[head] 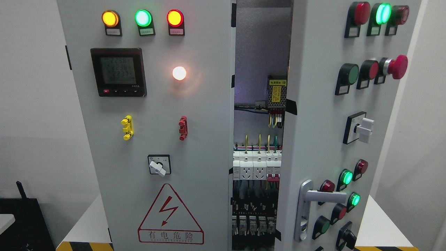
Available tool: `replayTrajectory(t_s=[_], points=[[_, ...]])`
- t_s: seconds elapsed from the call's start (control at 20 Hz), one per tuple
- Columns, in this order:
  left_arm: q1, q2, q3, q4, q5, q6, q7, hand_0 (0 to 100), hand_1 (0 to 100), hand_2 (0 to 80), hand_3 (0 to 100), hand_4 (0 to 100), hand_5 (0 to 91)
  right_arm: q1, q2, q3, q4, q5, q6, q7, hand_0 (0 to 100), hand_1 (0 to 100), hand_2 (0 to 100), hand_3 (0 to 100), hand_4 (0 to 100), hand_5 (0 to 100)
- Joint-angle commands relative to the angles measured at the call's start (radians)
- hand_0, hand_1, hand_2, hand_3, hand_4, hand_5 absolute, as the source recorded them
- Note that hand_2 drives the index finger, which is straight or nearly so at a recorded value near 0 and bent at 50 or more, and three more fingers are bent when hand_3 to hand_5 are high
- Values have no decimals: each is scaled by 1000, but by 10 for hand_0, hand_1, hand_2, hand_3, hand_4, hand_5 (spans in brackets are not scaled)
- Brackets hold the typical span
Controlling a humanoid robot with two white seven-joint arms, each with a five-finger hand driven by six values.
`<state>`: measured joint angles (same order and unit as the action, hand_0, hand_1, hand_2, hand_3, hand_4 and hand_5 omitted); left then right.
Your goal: Release door handle
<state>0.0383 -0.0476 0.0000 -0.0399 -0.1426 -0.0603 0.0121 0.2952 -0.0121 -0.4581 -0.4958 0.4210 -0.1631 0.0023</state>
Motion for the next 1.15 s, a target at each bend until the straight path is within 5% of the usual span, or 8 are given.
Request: replayTrajectory(t_s=[0.0, 0.05, 0.15, 0.3, 1.1], points=[[0, 0, -25, 0, 0, -3, 0, 120, 389, 0, 0, 0, 0, -1, 34, 133, 332, -1, 76, 60, 545, 139, 0, 167, 17, 0], [0, 0, -25, 0, 0, -3, 0, 120, 389, 0, 0, 0, 0, -1, 49, 133, 333, -1, 86, 82, 540, 139, 0, 167, 2, 0], [0, 0, -25, 0, 0, -1, 0, 120, 389, 0, 0, 0, 0, -1, 57, 136, 332, -1, 109, 113, 527, 137, 0, 14, 0, 0], [0, 0, -25, 0, 0, -3, 0, 120, 389, 0, 0, 0, 0, -1, 58, 148, 326, -2, 134, 140, 519, 130, 0, 0, 0, 0], [0, 0, -25, 0, 0, -1, 0, 120, 389, 0, 0, 0, 0, -51, 69, 153, 315, -135, 149, 140, 488, 93, 0, 0, 0, 0]])
